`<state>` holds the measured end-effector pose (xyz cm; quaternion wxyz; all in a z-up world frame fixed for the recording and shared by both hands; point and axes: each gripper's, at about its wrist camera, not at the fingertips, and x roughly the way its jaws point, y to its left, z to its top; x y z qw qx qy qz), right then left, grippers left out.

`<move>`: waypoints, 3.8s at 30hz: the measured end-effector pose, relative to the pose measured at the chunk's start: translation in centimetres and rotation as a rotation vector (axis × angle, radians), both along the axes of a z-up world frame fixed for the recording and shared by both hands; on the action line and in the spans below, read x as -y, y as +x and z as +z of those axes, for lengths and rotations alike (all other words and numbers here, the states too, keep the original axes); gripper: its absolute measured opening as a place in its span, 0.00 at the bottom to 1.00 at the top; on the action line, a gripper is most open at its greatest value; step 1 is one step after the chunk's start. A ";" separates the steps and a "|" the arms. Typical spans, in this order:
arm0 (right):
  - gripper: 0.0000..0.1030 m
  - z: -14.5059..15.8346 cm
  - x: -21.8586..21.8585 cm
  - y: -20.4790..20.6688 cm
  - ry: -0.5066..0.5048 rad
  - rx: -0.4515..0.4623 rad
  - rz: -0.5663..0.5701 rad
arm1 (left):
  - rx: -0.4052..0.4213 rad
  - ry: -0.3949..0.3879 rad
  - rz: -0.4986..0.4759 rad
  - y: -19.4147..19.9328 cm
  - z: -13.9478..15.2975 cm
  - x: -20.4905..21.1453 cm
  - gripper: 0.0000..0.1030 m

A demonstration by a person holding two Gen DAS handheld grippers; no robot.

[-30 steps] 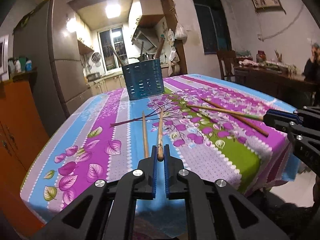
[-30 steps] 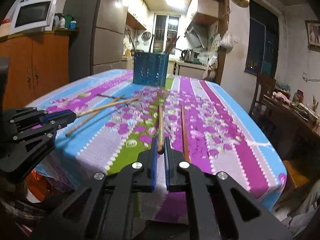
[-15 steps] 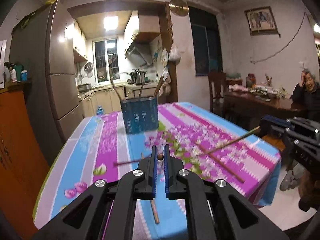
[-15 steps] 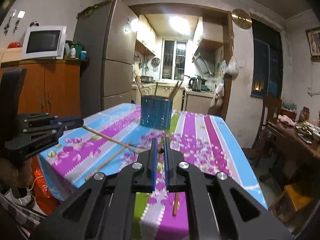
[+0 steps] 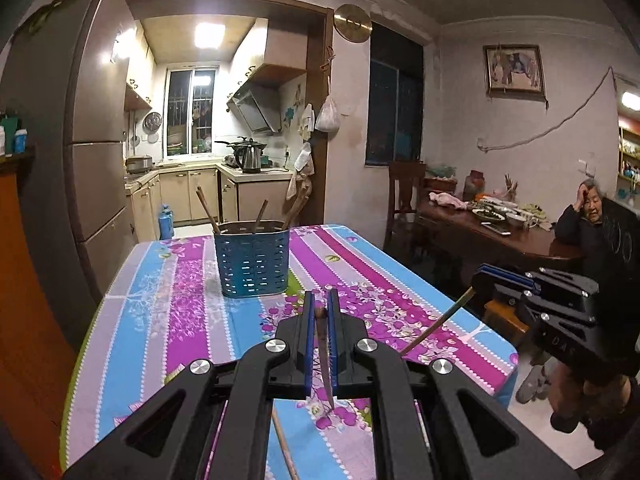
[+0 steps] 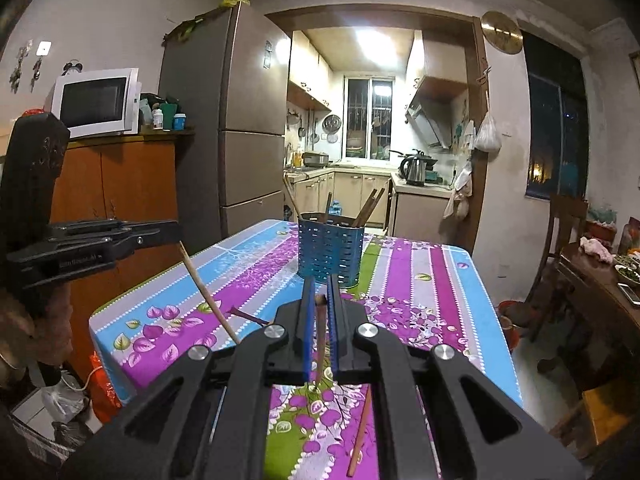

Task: Organize utensils
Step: 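Lift the left tool's chopstick over the blue holder while the right tool carries its own, then drop the left tool's chopstick into the holder while the right tool releases its own, then move both open tools back toward the last chopsticks on the table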

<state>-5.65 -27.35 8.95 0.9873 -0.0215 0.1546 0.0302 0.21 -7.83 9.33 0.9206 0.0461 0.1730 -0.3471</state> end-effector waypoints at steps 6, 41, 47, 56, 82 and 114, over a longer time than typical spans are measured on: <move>0.04 1.3 -0.2 0.8 -0.002 -0.035 0.016 | -0.015 0.014 -0.014 0.8 0.8 0.3 0.07; 0.04 6.7 1.0 9.4 0.043 -0.049 0.037 | 0.032 -0.003 -0.023 7.8 5.4 2.7 0.07; 0.04 10.4 1.3 13.3 0.043 0.035 0.014 | 0.105 -0.034 0.033 12.3 9.1 3.6 0.07; 0.05 14.5 2.3 19.6 0.051 0.131 -0.041 | 0.210 -0.079 0.113 19.4 14.2 5.6 0.07; 0.05 7.4 5.1 36.2 0.141 0.037 -0.169 | 0.212 -0.085 0.179 34.6 7.6 11.2 0.07; 0.19 -2.8 10.2 7.7 -0.030 -0.207 -0.207 | 0.148 0.236 0.154 7.6 -2.2 -2.5 0.22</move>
